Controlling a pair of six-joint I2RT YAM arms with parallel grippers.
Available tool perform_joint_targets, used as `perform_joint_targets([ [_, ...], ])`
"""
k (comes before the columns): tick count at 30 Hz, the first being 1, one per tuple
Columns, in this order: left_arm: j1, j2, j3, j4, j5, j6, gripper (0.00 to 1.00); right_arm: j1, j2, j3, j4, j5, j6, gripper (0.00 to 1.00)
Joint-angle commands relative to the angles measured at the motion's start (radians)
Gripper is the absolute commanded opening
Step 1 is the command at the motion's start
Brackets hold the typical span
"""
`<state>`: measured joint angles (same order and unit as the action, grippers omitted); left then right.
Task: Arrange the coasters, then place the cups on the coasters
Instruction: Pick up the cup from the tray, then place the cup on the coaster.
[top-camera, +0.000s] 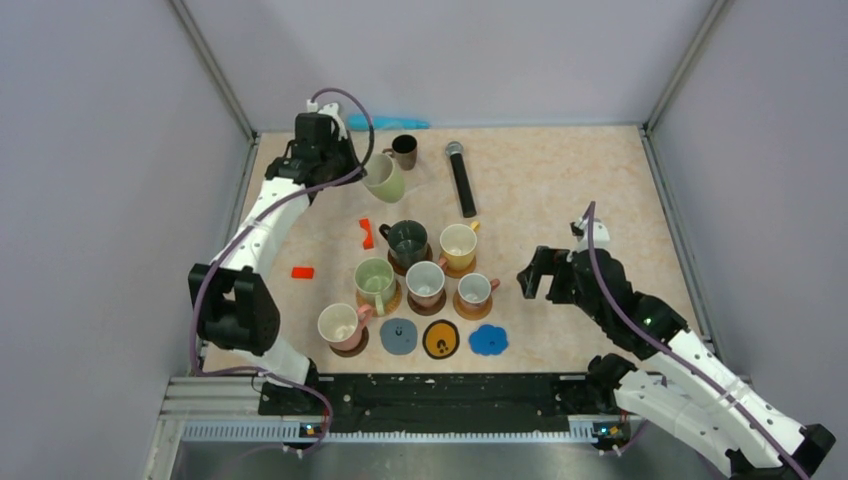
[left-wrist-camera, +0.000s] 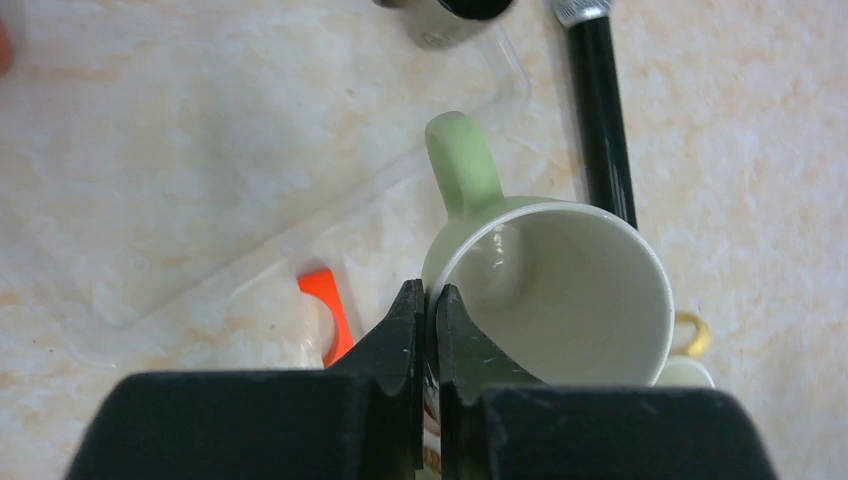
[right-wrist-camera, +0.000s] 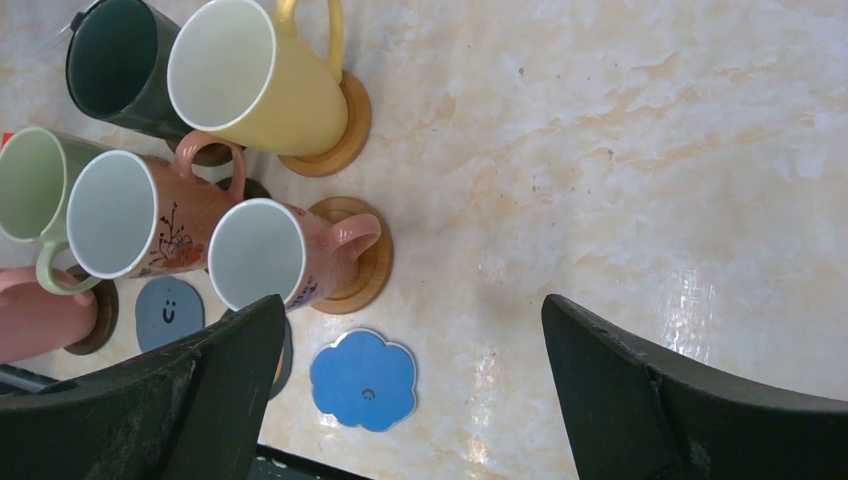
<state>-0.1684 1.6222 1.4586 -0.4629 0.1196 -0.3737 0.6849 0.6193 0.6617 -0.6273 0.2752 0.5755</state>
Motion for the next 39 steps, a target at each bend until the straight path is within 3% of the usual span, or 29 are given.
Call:
perform_joint_targets([
  [1, -0.052, -0.161, 0.002, -0.021, 0.091, 0.089, 0.00, -0.001, -0.023, 0.029, 0.015, -0.003, -0.016, 0.99],
  [20, -0.403, -0.479, -0.194, -0.132, 0.193, 0.342, 0.00, -0.001, -0.048, 0.020, 0.024, -0.009, 0.026, 0.99],
  [32, -0.624, -0.519, -0.244, -0.133, 0.189, 0.432, 0.00, 0.000, -0.043, 0.146, -0.008, -0.007, 0.053, 0.98],
  [39, -0.770, -0.453, -0.193, -0.139, 0.131, 0.451, 0.00, -0.001, -0.026, 0.228, -0.031, 0.008, 0.055, 0.97],
])
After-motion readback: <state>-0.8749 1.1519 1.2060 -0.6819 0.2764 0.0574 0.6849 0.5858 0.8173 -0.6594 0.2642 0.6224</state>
